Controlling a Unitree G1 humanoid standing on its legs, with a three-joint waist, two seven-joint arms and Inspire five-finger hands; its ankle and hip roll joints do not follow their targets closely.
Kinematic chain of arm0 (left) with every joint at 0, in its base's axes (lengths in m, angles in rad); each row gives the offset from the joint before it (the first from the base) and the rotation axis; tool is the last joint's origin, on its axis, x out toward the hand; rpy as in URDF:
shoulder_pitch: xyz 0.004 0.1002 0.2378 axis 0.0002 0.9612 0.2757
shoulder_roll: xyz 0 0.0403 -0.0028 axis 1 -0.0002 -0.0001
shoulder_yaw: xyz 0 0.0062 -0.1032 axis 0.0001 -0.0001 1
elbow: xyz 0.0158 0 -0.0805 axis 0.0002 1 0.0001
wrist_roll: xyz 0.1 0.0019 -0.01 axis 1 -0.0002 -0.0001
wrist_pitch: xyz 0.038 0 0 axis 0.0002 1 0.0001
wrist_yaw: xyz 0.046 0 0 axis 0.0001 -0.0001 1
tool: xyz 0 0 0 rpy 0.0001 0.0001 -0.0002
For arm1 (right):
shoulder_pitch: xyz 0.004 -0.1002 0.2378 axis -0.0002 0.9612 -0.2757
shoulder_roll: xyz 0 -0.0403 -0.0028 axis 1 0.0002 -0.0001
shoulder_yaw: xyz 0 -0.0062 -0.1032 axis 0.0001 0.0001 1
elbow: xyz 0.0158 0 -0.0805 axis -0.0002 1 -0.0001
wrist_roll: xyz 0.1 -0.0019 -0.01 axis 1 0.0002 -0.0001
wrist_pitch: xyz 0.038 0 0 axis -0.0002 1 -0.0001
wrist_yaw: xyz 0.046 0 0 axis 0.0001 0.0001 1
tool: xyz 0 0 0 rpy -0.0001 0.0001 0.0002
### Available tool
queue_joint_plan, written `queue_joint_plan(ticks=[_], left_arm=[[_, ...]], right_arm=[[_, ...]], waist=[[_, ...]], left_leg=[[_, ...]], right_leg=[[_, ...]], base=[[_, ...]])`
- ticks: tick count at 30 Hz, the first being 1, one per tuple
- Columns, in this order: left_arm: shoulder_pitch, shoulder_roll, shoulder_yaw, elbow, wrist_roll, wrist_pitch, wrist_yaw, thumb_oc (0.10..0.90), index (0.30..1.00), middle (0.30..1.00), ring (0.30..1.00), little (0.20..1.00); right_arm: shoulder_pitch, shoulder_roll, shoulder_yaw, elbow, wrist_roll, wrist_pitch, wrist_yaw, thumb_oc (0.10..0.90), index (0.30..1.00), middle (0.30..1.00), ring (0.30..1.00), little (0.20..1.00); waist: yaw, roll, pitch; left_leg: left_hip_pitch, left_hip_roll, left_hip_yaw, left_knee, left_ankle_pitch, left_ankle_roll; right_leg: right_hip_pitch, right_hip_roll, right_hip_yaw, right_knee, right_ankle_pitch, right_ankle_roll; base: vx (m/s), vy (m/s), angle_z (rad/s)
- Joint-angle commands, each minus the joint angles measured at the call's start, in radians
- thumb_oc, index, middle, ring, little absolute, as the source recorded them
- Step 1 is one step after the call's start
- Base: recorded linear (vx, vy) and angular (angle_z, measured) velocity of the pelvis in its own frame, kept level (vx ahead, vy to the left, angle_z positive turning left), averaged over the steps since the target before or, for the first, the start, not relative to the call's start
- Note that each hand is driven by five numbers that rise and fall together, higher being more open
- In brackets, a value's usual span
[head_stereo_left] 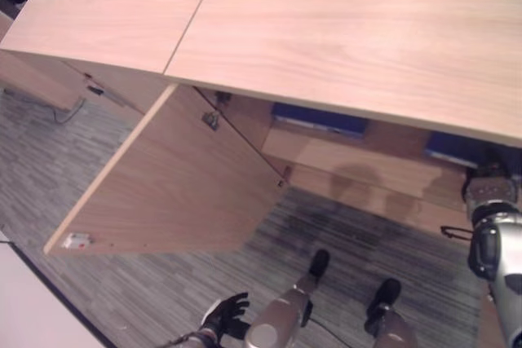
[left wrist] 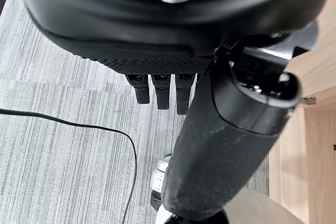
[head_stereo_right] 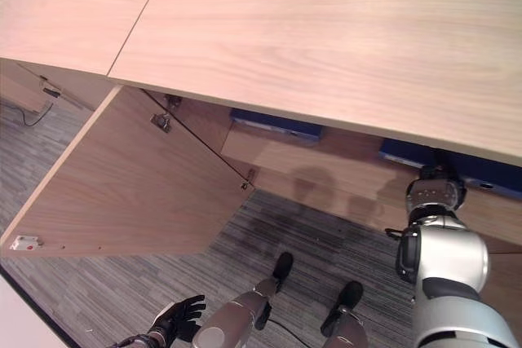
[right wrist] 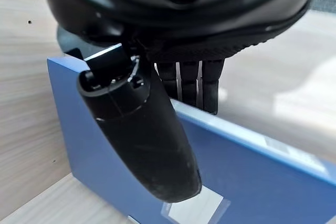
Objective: Put the empty folder in the office cabinet
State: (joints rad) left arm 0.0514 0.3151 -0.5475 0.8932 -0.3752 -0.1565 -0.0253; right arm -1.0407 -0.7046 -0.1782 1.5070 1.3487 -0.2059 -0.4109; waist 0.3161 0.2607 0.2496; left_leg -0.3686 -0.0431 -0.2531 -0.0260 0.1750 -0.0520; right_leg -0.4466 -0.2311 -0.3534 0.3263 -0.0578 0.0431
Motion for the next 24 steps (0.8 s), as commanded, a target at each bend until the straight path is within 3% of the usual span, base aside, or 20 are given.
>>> queue_joint_plan(ticks=[1, 3, 8, 9, 11, 15, 16, 24], left_arm=[[-0.057, 0.049, -0.033, 0.005, 0.033, -0.040, -0.017, 0.800, 0.900, 0.900, 0.900, 0.900], [-0.051, 0.054, -0.038, 0.004, 0.042, -0.039, -0.023, 0.800, 0.900, 0.900, 0.900, 0.900], [-0.048, 0.046, -0.051, 0.009, 0.054, -0.035, -0.019, 0.800, 0.900, 0.900, 0.900, 0.900], [-0.050, 0.044, -0.051, 0.009, 0.054, -0.035, -0.019, 0.800, 0.900, 0.900, 0.900, 0.900], [-0.048, 0.045, -0.053, 0.009, 0.054, -0.037, -0.020, 0.800, 0.900, 0.900, 0.900, 0.900], [-0.067, 0.036, -0.049, 0.009, 0.045, -0.035, -0.022, 0.800, 0.900, 0.900, 0.900, 0.900], [-0.074, 0.036, -0.046, 0.007, 0.037, -0.034, -0.022, 0.800, 0.900, 0.900, 0.900, 0.900], [-0.080, 0.029, -0.040, 0.005, 0.031, -0.029, -0.022, 0.800, 0.900, 0.900, 0.900, 0.900]], right_arm=[[-0.050, -0.143, 0.045, -0.045, 0.004, -0.028, 0.015, 0.800, 0.900, 0.900, 0.900, 0.900], [-0.072, -0.186, 0.057, -0.046, 0.006, -0.023, 0.021, 0.800, 0.900, 0.900, 0.900, 0.900], [-0.088, -0.217, 0.046, -0.021, 0.018, -0.024, -0.022, 0.800, 0.900, 0.900, 0.900, 0.900], [-0.089, -0.219, 0.047, -0.023, 0.017, -0.024, -0.023, 0.800, 0.900, 0.900, 0.900, 0.900], [-0.092, -0.209, 0.057, -0.024, 0.006, -0.016, -0.022, 0.800, 0.900, 0.900, 0.900, 0.900], [-0.071, -0.182, 0.066, -0.033, -0.001, -0.003, -0.003, 0.800, 0.900, 0.900, 0.900, 0.900], [-0.064, -0.171, 0.065, -0.028, 0.001, 0.002, 0.003, 0.800, 0.900, 0.900, 0.900, 0.900], [0.001, -0.097, 0.031, -0.019, 0.023, -0.003, 0.023, 0.800, 0.900, 0.900, 0.900, 0.900]], waist=[[0.030, 0.010, 0.039], [0.031, 0.011, 0.032], [0.037, 0.026, 0.034], [0.031, 0.020, 0.028], [0.037, 0.028, 0.036], [0.021, 0.019, 0.035], [0.025, 0.024, 0.040], [0.015, 0.005, 0.039]], left_leg=[[0.025, 0.006, -0.031, -0.046, -0.042, -0.056], [0.028, 0.002, -0.032, -0.053, -0.059, -0.060], [0.007, -0.003, -0.029, -0.049, -0.044, -0.058], [0.014, -0.003, -0.028, -0.055, -0.059, -0.059], [0.007, -0.004, -0.027, -0.049, -0.043, -0.056], [0.023, -0.005, -0.028, -0.054, -0.063, -0.054], [0.015, -0.006, -0.029, -0.047, -0.045, -0.051], [0.027, -0.005, -0.019, -0.046, -0.055, -0.043]], right_leg=[[0.125, -0.004, 0.007, 0.031, -0.157, 0.065], [0.125, -0.007, 0.019, 0.036, -0.187, 0.067], [0.099, -0.021, 0.007, 0.038, -0.158, 0.068], [0.106, -0.017, 0.022, 0.036, -0.181, 0.070], [0.099, -0.022, 0.008, 0.037, -0.157, 0.068], [0.115, -0.017, 0.025, 0.034, -0.178, 0.070], [0.110, -0.020, 0.011, 0.032, -0.149, 0.068], [0.128, -0.014, 0.019, 0.014, -0.135, 0.072]], base=[[0.03, 0.005, 0.20], [0.07, -0.022, 0.15], [0.01, 0.023, 0.08], [0.10, -0.041, -0.06], [0.00, 0.000, 0.00], [0.01, 0.006, 0.01], [-0.08, 0.070, 0.04], [-0.01, 0.014, -0.05]])
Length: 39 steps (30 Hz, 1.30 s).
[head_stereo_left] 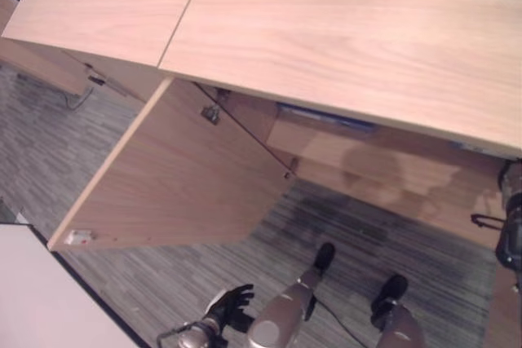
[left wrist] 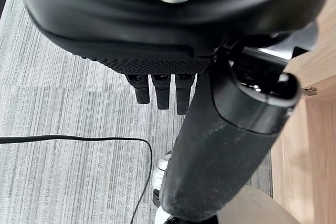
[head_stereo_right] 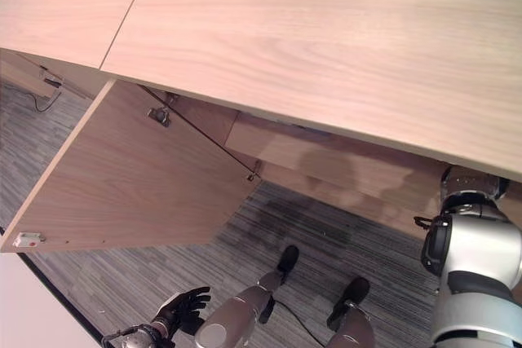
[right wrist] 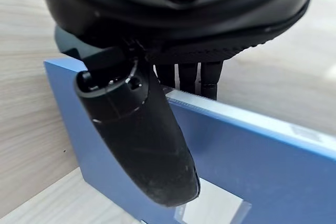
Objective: Put the empty folder in the office cabinet
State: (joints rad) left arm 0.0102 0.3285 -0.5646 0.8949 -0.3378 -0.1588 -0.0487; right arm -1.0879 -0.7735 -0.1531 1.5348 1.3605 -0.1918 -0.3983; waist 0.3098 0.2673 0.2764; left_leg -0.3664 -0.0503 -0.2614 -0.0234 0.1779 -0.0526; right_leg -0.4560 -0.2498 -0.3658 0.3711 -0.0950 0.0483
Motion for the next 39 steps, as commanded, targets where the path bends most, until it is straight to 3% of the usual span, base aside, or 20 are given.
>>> queue_joint_plan(ticks=[1, 10, 17, 22, 36, 37, 38, 39], left_arm=[[-0.044, 0.012, -0.019, 0.002, -0.015, -0.026, 0.003, 0.800, 0.900, 0.900, 0.900, 0.900], [-0.051, -0.007, -0.008, 0.015, -0.022, -0.007, 0.003, 0.800, 0.900, 0.900, 0.900, 0.900], [-0.039, -0.032, 0.005, 0.066, -0.002, 0.005, 0.009, 0.800, 0.900, 0.900, 0.900, 0.900], [-0.042, -0.062, 0.047, 0.120, -0.014, 0.013, 0.030, 0.800, 0.900, 0.900, 0.900, 0.900], [-0.036, -0.091, 0.096, 0.186, -0.002, 0.010, 0.057, 0.800, 0.900, 0.900, 0.900, 0.900], [-0.040, -0.093, 0.101, 0.192, -0.002, 0.010, 0.060, 0.800, 0.900, 0.900, 0.900, 0.900], [-0.040, -0.095, 0.108, 0.198, -0.001, 0.009, 0.061, 0.800, 0.900, 0.900, 0.900, 0.900], [-0.042, -0.096, 0.110, 0.203, 0.000, 0.011, 0.062, 0.800, 0.900, 0.900, 0.900, 0.900]], right_arm=[[0.068, 0.000, -0.001, -0.055, 0.010, -0.020, 0.013, 0.800, 0.900, 0.900, 0.900, 0.900], [0.172, 0.142, -0.053, -0.074, 0.005, -0.037, 0.014, 0.800, 0.900, 0.900, 0.900, 0.900], [0.221, 0.206, -0.073, -0.088, -0.012, -0.051, 0.008, 0.800, 0.900, 0.900, 0.900, 0.900], [0.255, 0.286, -0.073, -0.107, -0.027, -0.059, 0.010, 0.800, 0.900, 0.900, 0.900, 0.900], [0.321, 0.383, -0.010, -0.151, -0.105, -0.046, 0.039, 0.800, 0.900, 0.900, 0.900, 0.900], [0.329, 0.388, -0.001, -0.159, -0.115, -0.044, 0.048, 0.693, 0.740, 0.740, 0.740, 0.740], [0.335, 0.394, 0.001, -0.163, -0.116, -0.044, 0.054, 0.400, 0.300, 0.300, 0.300, 0.300], [0.333, 0.395, -0.001, -0.166, -0.109, -0.045, 0.059, 0.400, 0.300, 0.300, 0.300, 0.300]], waist=[[0.017, -0.005, 0.013], [0.000, -0.044, -0.012], [-0.014, -0.068, -0.042], [-0.032, -0.101, -0.072], [-0.070, -0.137, -0.105], [-0.076, -0.140, -0.106], [-0.080, -0.142, -0.107], [-0.085, -0.144, -0.109]], left_leg=[[0.033, 0.003, -0.009, -0.048, -0.061, -0.041], [0.074, 0.014, -0.002, -0.046, -0.071, -0.041], [0.117, 0.018, 0.000, -0.047, -0.080, -0.045], [0.163, 0.032, 0.015, -0.049, -0.097, -0.047], [0.212, 0.052, 0.049, -0.054, -0.111, -0.041], [0.214, 0.053, 0.051, -0.054, -0.113, -0.041], [0.217, 0.054, 0.055, -0.054, -0.115, -0.041], [0.220, 0.055, 0.056, -0.055, -0.117, -0.041]], right_leg=[[0.145, 0.005, 0.033, -0.035, -0.095, 0.067], [0.220, 0.018, 0.029, -0.090, -0.070, 0.071], [0.288, 0.029, 0.022, -0.153, -0.046, 0.075], [0.346, 0.045, 0.030, -0.215, -0.024, 0.076], [0.387, 0.066, 0.064, -0.281, 0.015, 0.076], [0.386, 0.066, 0.068, -0.282, 0.017, 0.077], [0.388, 0.066, 0.070, -0.283, 0.017, 0.076], [0.387, 0.068, 0.074, -0.285, 0.017, 0.076]], base=[[0.01, 0.011, -0.05], [0.00, -0.001, -0.04], [0.03, 0.017, -0.04], [0.06, 0.011, -0.07], [0.03, 0.009, -0.12], [0.00, 0.000, 0.00], [0.02, -0.005, -0.03], [0.00, 0.000, 0.00]])
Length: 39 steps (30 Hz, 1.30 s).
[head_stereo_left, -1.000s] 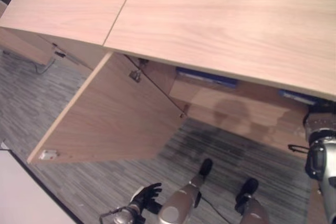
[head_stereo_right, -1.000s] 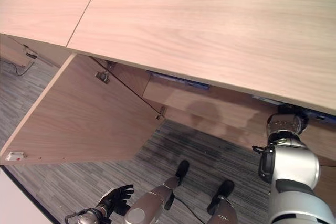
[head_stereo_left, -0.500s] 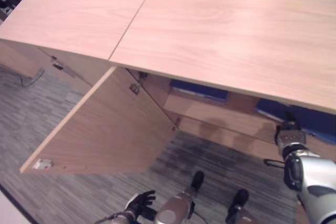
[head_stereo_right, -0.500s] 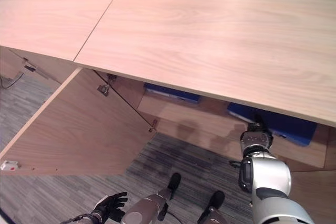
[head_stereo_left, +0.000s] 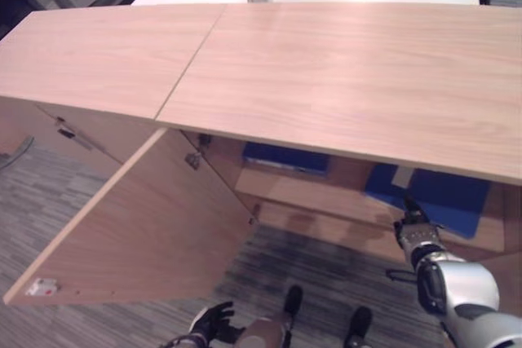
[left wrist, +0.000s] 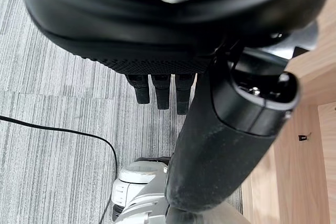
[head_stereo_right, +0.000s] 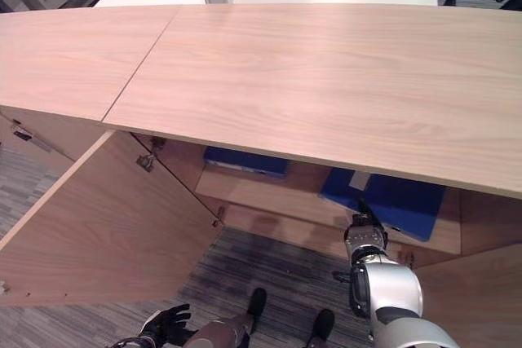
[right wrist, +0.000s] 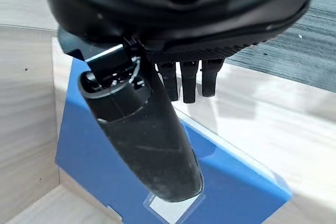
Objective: Put the empty folder in the office cabinet
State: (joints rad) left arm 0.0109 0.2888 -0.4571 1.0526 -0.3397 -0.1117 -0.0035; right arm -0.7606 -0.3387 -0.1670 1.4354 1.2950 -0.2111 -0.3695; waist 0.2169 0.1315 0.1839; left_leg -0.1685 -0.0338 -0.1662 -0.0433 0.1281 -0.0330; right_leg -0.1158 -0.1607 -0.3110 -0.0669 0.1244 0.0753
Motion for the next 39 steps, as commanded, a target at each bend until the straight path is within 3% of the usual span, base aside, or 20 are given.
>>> queue_joint_plan(ticks=[1, 9, 10, 12, 18, 19, 30, 33, 37, 38, 39], left_arm=[[-0.045, -0.056, 0.005, 0.049, 0.002, -0.035, 0.018, 0.800, 0.900, 0.900, 0.900, 0.900], [-0.027, -0.047, -0.007, 0.044, 0.007, -0.037, 0.012, 0.800, 0.900, 0.900, 0.900, 0.900], [-0.016, -0.036, -0.009, 0.036, 0.013, -0.042, 0.008, 0.800, 0.900, 0.900, 0.900, 0.900], [-0.006, -0.027, -0.013, 0.030, 0.015, -0.046, 0.002, 0.800, 0.900, 0.900, 0.900, 0.900], [0.008, -0.018, -0.023, 0.019, 0.027, -0.051, -0.008, 0.800, 0.900, 0.900, 0.900, 0.900], [0.009, -0.016, -0.024, 0.018, 0.031, -0.050, -0.010, 0.800, 0.900, 0.900, 0.900, 0.900], [0.005, -0.008, -0.031, 0.012, 0.042, -0.059, -0.013, 0.800, 0.900, 0.900, 0.900, 0.900], [0.002, -0.014, -0.039, 0.018, 0.058, -0.057, -0.016, 0.800, 0.900, 0.900, 0.900, 0.900], [-0.021, -0.037, -0.016, 0.029, 0.050, -0.054, -0.008, 0.800, 0.900, 0.900, 0.900, 0.900], [-0.041, -0.051, 0.003, 0.031, 0.042, -0.049, -0.002, 0.800, 0.900, 0.900, 0.900, 0.900], [-0.038, -0.050, 0.006, 0.032, 0.042, -0.049, -0.002, 0.800, 0.900, 0.900, 0.900, 0.900]], right_arm=[[0.000, -0.038, 0.014, -0.069, -0.038, -0.028, 0.033, 0.400, 0.300, 0.300, 0.300, 0.300], [-0.102, -0.106, 0.017, -0.075, -0.010, -0.039, 0.033, 0.400, 0.300, 0.300, 0.300, 0.300], [-0.150, -0.173, 0.029, -0.072, -0.017, -0.037, 0.030, 0.400, 0.300, 0.300, 0.300, 0.300], [-0.174, -0.211, 0.038, -0.069, -0.027, -0.032, 0.031, 0.400, 0.300, 0.300, 0.300, 0.300], [-0.222, -0.277, 0.059, -0.068, -0.032, -0.026, 0.045, 0.405, 0.307, 0.307, 0.307, 0.307], [-0.228, -0.288, 0.060, -0.067, -0.032, -0.025, 0.049, 0.800, 0.900, 0.900, 0.900, 0.900], [-0.251, -0.357, 0.077, -0.057, -0.040, -0.016, 0.075, 0.800, 0.900, 0.900, 0.900, 0.900], [-0.231, -0.326, 0.085, -0.064, -0.041, -0.017, 0.088, 0.800, 0.900, 0.900, 0.900, 0.900], [-0.132, -0.176, 0.094, -0.189, -0.050, -0.054, 0.112, 0.800, 0.900, 0.900, 0.900, 0.900], [-0.061, -0.101, 0.106, -0.297, -0.068, -0.083, 0.131, 0.678, 0.716, 0.716, 0.716, 0.716], [-0.051, -0.093, 0.106, -0.311, -0.073, -0.086, 0.123, 0.505, 0.458, 0.458, 0.458, 0.458]], waist=[[0.006, -0.011, -0.018], [0.011, -0.008, -0.025], [0.017, -0.002, -0.021], [0.024, 0.001, -0.020], [0.036, 0.002, -0.021], [0.038, 0.004, -0.022], [0.054, 0.005, -0.026], [0.053, 0.005, -0.024], [0.031, -0.010, -0.020], [0.013, -0.019, -0.018], [0.011, -0.021, -0.020]], left_leg=[[0.022, 0.040, -0.036, -0.034, -0.068, -0.060], [0.018, 0.040, -0.034, -0.036, -0.065, -0.062], [0.011, 0.036, -0.038, -0.037, -0.063, -0.063], [0.008, 0.035, -0.041, -0.037, -0.063, -0.063], [0.007, 0.032, -0.046, -0.035, -0.070, -0.063], [0.002, 0.031, -0.047, -0.037, -0.060, -0.062], [-0.009, 0.021, -0.060, -0.038, -0.055, -0.064], [-0.011, 0.021, -0.060, -0.038, -0.055, -0.063], [-0.004, 0.026, -0.053, -0.036, -0.059, -0.059], [0.000, 0.029, -0.047, -0.035, -0.061, -0.057], [0.001, 0.029, -0.046, -0.035, -0.062, -0.057]], right_leg=[[0.047, -0.019, 0.023, 0.152, -0.202, 0.048], [0.034, -0.020, 0.026, 0.154, -0.199, 0.049], [0.029, -0.023, 0.025, 0.152, -0.196, 0.050], [0.029, -0.024, 0.023, 0.150, -0.198, 0.051], [0.032, -0.026, 0.021, 0.150, -0.204, 0.053], [0.029, -0.027, 0.018, 0.146, -0.193, 0.055], [0.038, -0.035, -0.004, 0.127, -0.183, 0.061], [0.041, -0.035, -0.005, 0.125, -0.183, 0.060], [0.042, -0.029, 0.005, 0.127, -0.181, 0.058], [0.040, -0.026, 0.012, 0.130, -0.180, 0.057], [0.041, -0.026, 0.012, 0.130, -0.180, 0.056]], base=[[0.00, 0.000, 0.00], [0.01, -0.002, -0.07], [-0.02, 0.003, -0.04], [0.00, 0.000, 0.00], [0.01, -0.006, 0.01], [0.00, 0.000, 0.00], [0.00, -0.005, 0.06], [-0.02, 0.014, 0.04], [0.00, 0.000, 0.00], [0.00, 0.000, 0.00], [0.02, 0.001, -0.04]])
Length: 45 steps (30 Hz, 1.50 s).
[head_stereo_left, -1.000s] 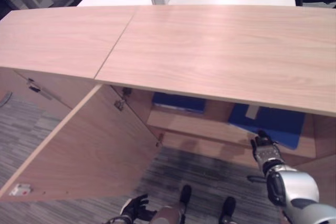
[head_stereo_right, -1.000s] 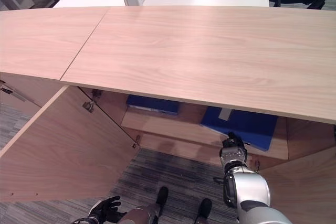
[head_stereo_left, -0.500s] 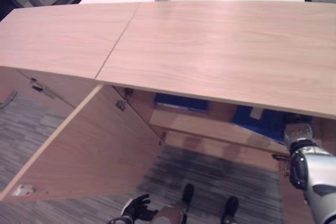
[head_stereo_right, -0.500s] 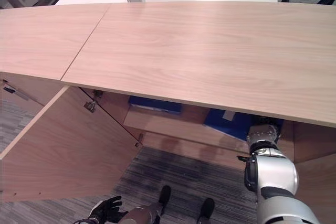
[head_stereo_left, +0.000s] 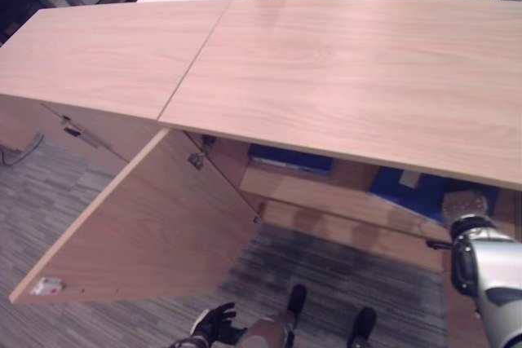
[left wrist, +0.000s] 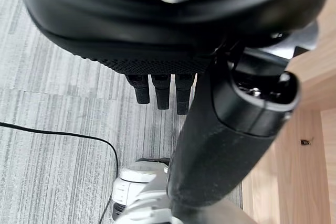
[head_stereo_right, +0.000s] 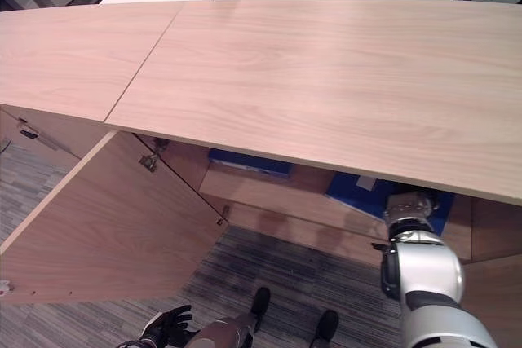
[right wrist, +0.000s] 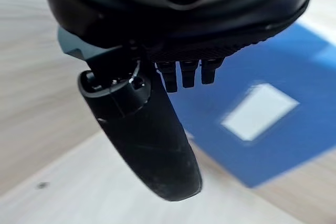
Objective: Put the empty folder in the office cabinet
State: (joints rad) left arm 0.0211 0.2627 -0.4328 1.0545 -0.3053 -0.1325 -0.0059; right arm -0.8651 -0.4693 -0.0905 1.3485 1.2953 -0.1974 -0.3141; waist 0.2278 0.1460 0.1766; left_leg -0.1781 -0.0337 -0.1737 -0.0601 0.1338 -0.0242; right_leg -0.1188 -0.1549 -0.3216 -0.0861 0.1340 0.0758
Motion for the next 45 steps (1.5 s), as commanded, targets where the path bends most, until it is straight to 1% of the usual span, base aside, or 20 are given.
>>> queue_joint_plan(ticks=[1, 2, 4, 6, 8, 11, 12, 16, 20, 21, 22, 23, 24, 26, 27, 28, 29, 32, 38, 45], left_arm=[[-0.058, -0.037, 0.009, 0.032, 0.008, -0.022, 0.003, 0.800, 0.900, 0.900, 0.900, 0.900], [-0.053, -0.035, 0.010, 0.033, 0.009, -0.023, 0.003, 0.800, 0.900, 0.900, 0.900, 0.900], [-0.060, -0.053, 0.052, 0.043, 0.037, -0.017, 0.013, 0.800, 0.900, 0.900, 0.900, 0.900], [-0.069, -0.062, 0.087, 0.055, 0.054, -0.016, 0.009, 0.800, 0.900, 0.900, 0.900, 0.900], [-0.071, -0.067, 0.114, 0.067, 0.075, -0.020, 0.003, 0.800, 0.900, 0.900, 0.900, 0.900], [-0.071, -0.073, 0.149, 0.076, 0.114, -0.026, -0.020, 0.800, 0.900, 0.900, 0.900, 0.900], [-0.069, -0.074, 0.149, 0.076, 0.115, -0.027, -0.020, 0.800, 0.900, 0.900, 0.900, 0.900], [-0.066, -0.080, 0.166, 0.080, 0.108, -0.035, -0.063, 0.800, 0.900, 0.900, 0.900, 0.900], [-0.058, -0.085, 0.169, 0.083, 0.108, -0.037, -0.078, 0.800, 0.900, 0.900, 0.900, 0.900], [-0.056, -0.089, 0.177, 0.084, 0.107, -0.038, -0.078, 0.800, 0.900, 0.900, 0.900, 0.900], [-0.056, -0.089, 0.177, 0.084, 0.107, -0.039, -0.078, 0.800, 0.900, 0.900, 0.900, 0.900], [-0.053, -0.091, 0.183, 0.082, 0.104, -0.041, -0.076, 0.800, 0.900, 0.900, 0.900, 0.900], [-0.052, -0.091, 0.184, 0.082, 0.104, -0.041, -0.076, 0.800, 0.900, 0.900, 0.900, 0.900], [-0.045, -0.092, 0.186, 0.074, 0.103, -0.044, -0.075, 0.800, 0.900, 0.900, 0.900, 0.900], [-0.045, -0.092, 0.186, 0.074, 0.103, -0.044, -0.075, 0.800, 0.900, 0.900, 0.900, 0.900], [-0.038, -0.094, 0.187, 0.066, 0.108, -0.047, -0.076, 0.800, 0.900, 0.900, 0.900, 0.900], [-0.034, -0.093, 0.188, 0.063, 0.118, -0.049, -0.078, 0.800, 0.900, 0.900, 0.900, 0.900], [-0.032, -0.089, 0.182, 0.066, 0.141, -0.047, -0.078, 0.800, 0.900, 0.900, 0.900, 0.900], [-0.043, -0.084, 0.162, 0.062, 0.152, -0.040, -0.064, 0.800, 0.900, 0.900, 0.900, 0.900], [-0.050, -0.064, 0.130, 0.032, 0.145, -0.039, -0.052, 0.800, 0.900, 0.900, 0.900, 0.900]], right_arm=[[0.163, 0.116, 0.048, -0.411, -0.120, -0.134, 0.083, 0.400, 0.300, 0.300, 0.300, 0.300], [0.180, 0.125, 0.048, -0.432, -0.130, -0.135, 0.070, 0.400, 0.300, 0.300, 0.300, 0.300], [0.372, 0.209, 0.083, -0.693, -0.224, -0.160, 0.098, 0.400, 0.300, 0.300, 0.300, 0.300], [0.499, 0.218, 0.098, -0.836, -0.298, -0.167, 0.138, 0.400, 0.300, 0.300, 0.300, 0.300], [0.607, 0.201, 0.123, -0.984, -0.373, -0.147, 0.184, 0.400, 0.300, 0.300, 0.300, 0.300], [0.751, 0.140, 0.159, -1.175, -0.486, -0.108, 0.285, 0.400, 0.300, 0.300, 0.300, 0.300], [0.757, 0.140, 0.159, -1.181, -0.487, -0.106, 0.284, 0.400, 0.300, 0.300, 0.300, 0.300], [0.820, 0.074, 0.171, -1.292, -0.563, -0.071, 0.380, 0.400, 0.300, 0.300, 0.300, 0.300], [0.834, 0.054, 0.190, -1.289, -0.618, -0.054, 0.396, 0.400, 0.300, 0.300, 0.300, 0.300], [0.848, 0.025, 0.201, -1.274, -0.731, -0.040, 0.379, 0.400, 0.300, 0.300, 0.300, 0.300], [0.848, 0.026, 0.202, -1.274, -0.733, -0.040, 0.377, 0.400, 0.300, 0.300, 0.300, 0.300], [0.844, 0.005, 0.205, -1.253, -0.853, -0.035, 0.342, 0.400, 0.300, 0.300, 0.300, 0.300], [0.844, 0.006, 0.206, -1.253, -0.856, -0.035, 0.340, 0.400, 0.300, 0.300, 0.300, 0.300], [0.837, -0.018, 0.203, -1.234, -0.989, -0.039, 0.297, 0.400, 0.300, 0.300, 0.300, 0.300], [0.837, -0.018, 0.203, -1.234, -0.989, -0.039, 0.297, 0.400, 0.300, 0.300, 0.300, 0.300], [0.818, -0.041, 0.206, -1.209, -1.139, -0.039, 0.246, 0.400, 0.300, 0.300, 0.300, 0.300], [0.811, -0.064, 0.207, -1.204, -1.229, -0.039, 0.224, 0.400, 0.300, 0.300, 0.300, 0.300], [0.790, -0.082, 0.218, -1.162, -1.339, -0.018, 0.172, 0.400, 0.300, 0.300, 0.300, 0.300], [0.767, -0.076, 0.233, -1.075, -1.371, 0.011, 0.134, 0.400, 0.300, 0.300, 0.300, 0.300], [0.724, -0.045, 0.233, -0.936, -1.321, 0.028, 0.089, 0.400, 0.300, 0.300, 0.300, 0.300]], waist=[[-0.022, -0.044, -0.009], [-0.023, -0.046, -0.012], [-0.060, -0.059, -0.017], [-0.085, -0.072, -0.029], [-0.114, -0.080, -0.041], [-0.153, -0.090, -0.061], [-0.153, -0.089, -0.062], [-0.183, -0.099, -0.085], [-0.189, -0.101, -0.096], [-0.193, -0.103, -0.104], [-0.193, -0.102, -0.103], [-0.194, -0.102, -0.108], [-0.194, -0.102, -0.107], [-0.192, -0.101, -0.111], [-0.193, -0.101, -0.111], [-0.189, -0.101, -0.110], [-0.186, -0.101, -0.109], [-0.179, -0.103, -0.104], [-0.167, -0.112, -0.088], [-0.137, -0.116, -0.053]], left_leg=[[0.014, 0.034, -0.031, -0.018, -0.069, -0.065], [0.016, 0.034, -0.030, -0.019, -0.069, -0.065], [0.027, 0.040, -0.016, -0.020, -0.074, -0.065], [0.041, 0.047, -0.003, -0.022, -0.077, -0.066], [0.055, 0.051, 0.008, -0.025, -0.081, -0.067], [0.085, 0.062, 0.030, -0.027, -0.090, -0.070], [0.086, 0.063, 0.030, -0.027, -0.091, -0.070], [0.120, 0.072, 0.054, -0.027, -0.103, -0.072], [0.129, 0.075, 0.065, -0.027, -0.104, -0.074], [0.132, 0.076, 0.068, -0.027, -0.106, -0.075], [0.133, 0.076, 0.068, -0.027, -0.106, -0.075], [0.135, 0.078, 0.070, -0.027, -0.108, -0.075], [0.135, 0.078, 0.071, -0.027, -0.109, -0.075], [0.138, 0.077, 0.069, -0.027, -0.112, -0.074], [0.139, 0.078, 0.069, -0.027, -0.112, -0.074], [0.142, 0.078, 0.070, -0.027, -0.114, -0.072], [0.142, 0.079, 0.066, -0.027, -0.114, -0.071], [0.140, 0.080, 0.058, -0.027, -0.115, -0.070], [0.124, 0.078, 0.028, -0.027, -0.110, -0.069], [0.087, 0.074, -0.007, -0.027, -0.096, -0.070]], right_leg=[[0.044, -0.030, 0.030, 0.149, -0.187, 0.056], [0.045, -0.030, 0.031, 0.150, -0.187, 0.056], [0.048, -0.027, 0.041, 0.149, -0.184, 0.057], [0.053, -0.025, 0.044, 0.145, -0.180, 0.058], [0.061, -0.024, 0.049, 0.140, -0.175, 0.060], [0.076, -0.021, 0.059, 0.134, -0.173, 0.061], [0.077, -0.020, 0.060, 0.134, -0.173, 0.061], [0.100, -0.012, 0.077, 0.119, -0.166, 0.064], [0.108, -0.010, 0.086, 0.104, -0.159, 0.066], [0.113, -0.006, 0.088, 0.095, -0.156, 0.066], [0.114, -0.006, 0.088, 0.095, -0.156, 0.066], [0.118, -0.006, 0.089, 0.090, -0.155, 0.066], [0.118, -0.006, 0.089, 0.090, -0.155, 0.066], [0.122, -0.004, 0.091, 0.084, -0.153, 0.067], [0.122, -0.004, 0.091, 0.084, -0.153, 0.067], [0.124, -0.003, 0.091, 0.080, -0.153, 0.067], [0.125, -0.002, 0.092, 0.080, -0.155, 0.067], [0.128, -0.001, 0.085, 0.083, -0.162, 0.066], [0.122, 0.001, 0.062, 0.101, -0.180, 0.059], [0.101, 0.000, 0.030, 0.115, -0.190, 0.053]], base=[[0.00, 0.003, -0.06], [0.01, 0.009, -0.08], [0.04, 0.005, -0.07], [0.06, -0.003, -0.11], [0.06, 0.002, -0.21], [0.07, 0.001, -0.24], [0.07, -0.006, -0.18], [0.06, -0.013, -0.24], [0.04, -0.020, -0.14], [0.04, -0.026, 0.01], [0.06, -0.034, 0.02], [0.00, 0.000, 0.00], [0.05, -0.016, -0.01], [0.03, -0.007, -0.03], [0.03, -0.013, -0.06], [0.03, -0.016, -0.04], [0.03, -0.019, -0.03], [0.00, 0.000, 0.00], [-0.01, -0.025, 0.11], [-0.04, -0.027, 0.17]])
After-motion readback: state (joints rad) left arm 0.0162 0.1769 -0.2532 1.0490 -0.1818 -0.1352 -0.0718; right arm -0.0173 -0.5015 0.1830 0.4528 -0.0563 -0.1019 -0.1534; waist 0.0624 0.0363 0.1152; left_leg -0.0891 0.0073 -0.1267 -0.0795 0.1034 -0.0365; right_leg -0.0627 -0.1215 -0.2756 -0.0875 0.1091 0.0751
